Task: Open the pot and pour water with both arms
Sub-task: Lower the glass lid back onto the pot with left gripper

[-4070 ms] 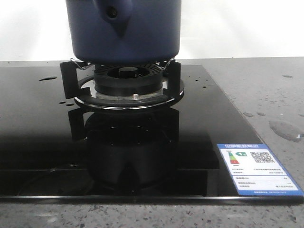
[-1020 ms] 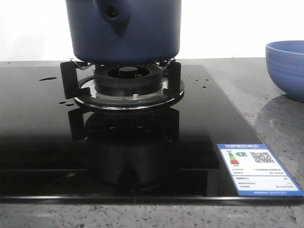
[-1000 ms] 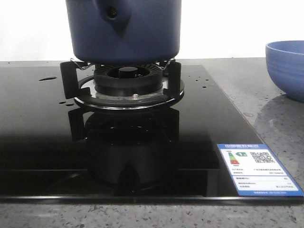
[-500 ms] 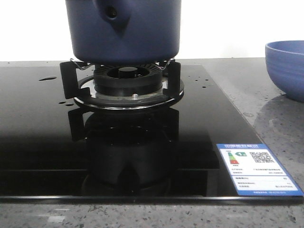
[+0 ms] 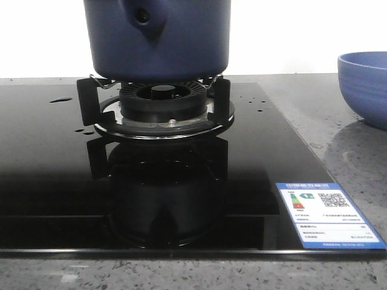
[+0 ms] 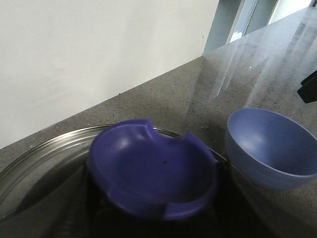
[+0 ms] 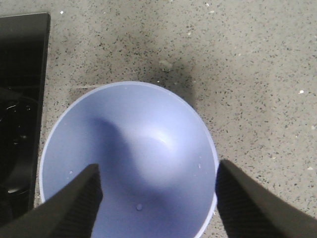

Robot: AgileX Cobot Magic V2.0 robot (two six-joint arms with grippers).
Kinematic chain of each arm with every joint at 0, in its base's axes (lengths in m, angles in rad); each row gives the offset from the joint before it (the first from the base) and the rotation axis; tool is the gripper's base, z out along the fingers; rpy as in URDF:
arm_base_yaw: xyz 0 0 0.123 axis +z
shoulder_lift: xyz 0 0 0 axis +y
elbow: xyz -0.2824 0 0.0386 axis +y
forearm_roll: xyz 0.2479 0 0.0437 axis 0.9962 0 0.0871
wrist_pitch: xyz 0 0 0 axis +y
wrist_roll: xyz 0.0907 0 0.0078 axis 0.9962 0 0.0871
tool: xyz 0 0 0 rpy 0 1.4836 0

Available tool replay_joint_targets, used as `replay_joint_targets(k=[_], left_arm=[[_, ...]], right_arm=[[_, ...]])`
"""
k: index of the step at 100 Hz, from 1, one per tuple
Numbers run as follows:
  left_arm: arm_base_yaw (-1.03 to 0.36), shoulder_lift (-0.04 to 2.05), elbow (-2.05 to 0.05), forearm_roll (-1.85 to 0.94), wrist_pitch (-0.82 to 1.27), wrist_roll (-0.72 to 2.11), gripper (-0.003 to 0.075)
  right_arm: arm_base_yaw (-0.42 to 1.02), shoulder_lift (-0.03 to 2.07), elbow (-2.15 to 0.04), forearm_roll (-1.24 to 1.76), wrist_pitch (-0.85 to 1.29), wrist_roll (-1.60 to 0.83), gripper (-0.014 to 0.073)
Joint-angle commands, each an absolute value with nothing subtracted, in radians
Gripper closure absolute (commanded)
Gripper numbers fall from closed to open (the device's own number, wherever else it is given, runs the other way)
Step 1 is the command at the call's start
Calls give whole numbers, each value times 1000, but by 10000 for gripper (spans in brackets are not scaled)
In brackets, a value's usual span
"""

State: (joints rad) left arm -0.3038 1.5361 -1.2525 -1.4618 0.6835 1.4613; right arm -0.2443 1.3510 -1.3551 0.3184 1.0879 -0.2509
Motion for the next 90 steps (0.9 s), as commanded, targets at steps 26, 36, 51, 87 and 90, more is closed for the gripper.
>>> replay_joint_targets(k=[26,36,51,87,90], left_arm=[[-313,1500,-1291,-1536,728,1464,383],[-313,1500,-1291,-1536,735,1464,383],[-313,1504,-1291,-1500,727,1464,383],[-313,1519,-1291,-1478,757,1464,221],[-311,1517,-1291,-1480,757,1464,199]], right_arm=[[-249,1315,-1389,344,1053,-257,149],[-249,1315,-1389,345,1053,-257,149],[-249,1315,-1389,346,1053,-257,149],[-249,1315,-1389,347,1053,-257,149],[-249,1315,-1389,347,1053,-257,149]])
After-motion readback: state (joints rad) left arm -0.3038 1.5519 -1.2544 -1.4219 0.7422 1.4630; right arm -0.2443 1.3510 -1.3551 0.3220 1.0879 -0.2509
